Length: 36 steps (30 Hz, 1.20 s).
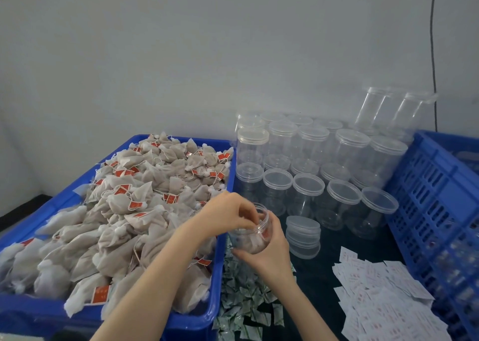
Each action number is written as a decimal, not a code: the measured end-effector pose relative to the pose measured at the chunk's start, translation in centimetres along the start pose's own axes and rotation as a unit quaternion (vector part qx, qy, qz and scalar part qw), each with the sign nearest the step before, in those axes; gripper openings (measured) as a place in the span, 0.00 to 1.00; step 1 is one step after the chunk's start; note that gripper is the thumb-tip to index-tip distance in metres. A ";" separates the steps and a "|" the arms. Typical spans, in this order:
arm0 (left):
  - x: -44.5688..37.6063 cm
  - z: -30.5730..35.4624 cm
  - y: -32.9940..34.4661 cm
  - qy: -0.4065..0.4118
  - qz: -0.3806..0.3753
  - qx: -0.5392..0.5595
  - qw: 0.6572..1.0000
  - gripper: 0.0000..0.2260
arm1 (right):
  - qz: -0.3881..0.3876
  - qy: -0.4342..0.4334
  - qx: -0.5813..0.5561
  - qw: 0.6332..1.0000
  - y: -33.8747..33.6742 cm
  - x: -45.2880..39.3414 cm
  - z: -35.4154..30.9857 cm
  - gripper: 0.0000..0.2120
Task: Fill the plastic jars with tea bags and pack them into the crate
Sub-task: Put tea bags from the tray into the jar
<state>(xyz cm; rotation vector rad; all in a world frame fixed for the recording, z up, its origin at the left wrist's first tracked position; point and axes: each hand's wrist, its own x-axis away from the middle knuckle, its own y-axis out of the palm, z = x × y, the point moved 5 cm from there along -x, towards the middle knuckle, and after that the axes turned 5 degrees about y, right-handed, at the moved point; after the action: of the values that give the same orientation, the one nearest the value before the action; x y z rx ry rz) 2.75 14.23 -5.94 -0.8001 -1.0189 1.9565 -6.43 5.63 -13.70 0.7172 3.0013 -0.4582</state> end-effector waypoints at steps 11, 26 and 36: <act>0.5 -3.2 -2.8 -0.084 0.071 -0.003 0.994 0.09 | 0.014 0.010 -0.029 0.999 -0.1 0.4 0.2 0.47; 2.1 -6.4 -2.2 -0.162 -0.024 -0.071 0.984 0.05 | 0.024 0.024 -0.025 0.999 -1.0 0.4 0.9 0.47; 2.2 -2.5 -5.2 -0.061 0.278 0.294 0.913 0.08 | 0.021 0.020 -0.024 0.999 -0.6 0.0 0.6 0.48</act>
<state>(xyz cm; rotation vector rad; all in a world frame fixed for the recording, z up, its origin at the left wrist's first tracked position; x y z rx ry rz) 5.42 19.02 -3.01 -0.6613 -0.2105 2.6333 -6.76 4.96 -14.11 0.7926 3.0169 -0.3729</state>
